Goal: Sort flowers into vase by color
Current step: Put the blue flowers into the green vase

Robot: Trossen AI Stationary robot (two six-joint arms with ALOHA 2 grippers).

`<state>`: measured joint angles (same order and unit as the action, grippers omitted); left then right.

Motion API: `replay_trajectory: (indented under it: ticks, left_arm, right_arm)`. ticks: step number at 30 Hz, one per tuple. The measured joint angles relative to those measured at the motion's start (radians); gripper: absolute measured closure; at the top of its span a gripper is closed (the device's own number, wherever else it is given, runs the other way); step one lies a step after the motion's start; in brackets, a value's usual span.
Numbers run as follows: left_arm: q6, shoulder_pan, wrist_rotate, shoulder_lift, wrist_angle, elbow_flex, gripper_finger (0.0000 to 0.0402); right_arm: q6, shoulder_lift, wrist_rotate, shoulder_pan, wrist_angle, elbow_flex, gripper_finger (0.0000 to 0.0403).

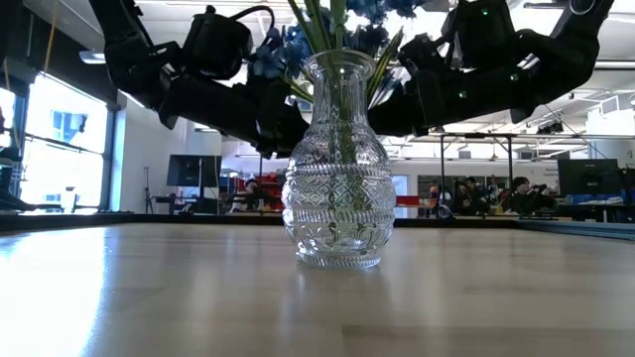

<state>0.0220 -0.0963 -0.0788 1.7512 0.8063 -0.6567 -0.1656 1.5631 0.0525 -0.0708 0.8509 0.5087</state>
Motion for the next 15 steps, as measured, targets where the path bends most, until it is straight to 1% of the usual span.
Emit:
replay_trajectory:
  ticks: [5,8,11,15]
  left_arm:
    - [-0.016,0.003,0.000,-0.001,-0.012,0.000,0.0282]
    - [-0.016,0.007,0.000,-0.002,-0.036,0.000,0.0282]
    - [-0.016,0.012,0.000,-0.004,-0.061,0.000,0.0282]
    - [-0.017,0.012,-0.001,-0.005,-0.066,0.001,0.0282]
  right_arm:
    - [0.000,-0.005,0.000,0.006,-0.006,0.000,0.0203]
    - [0.008,-0.040,0.000,0.012,-0.050,0.000,0.0173]
    - [0.011,-0.099,0.001,0.018,-0.112,0.000,0.0156]
    - [0.011,-0.173,0.015,0.019,-0.214,0.000,0.0151]
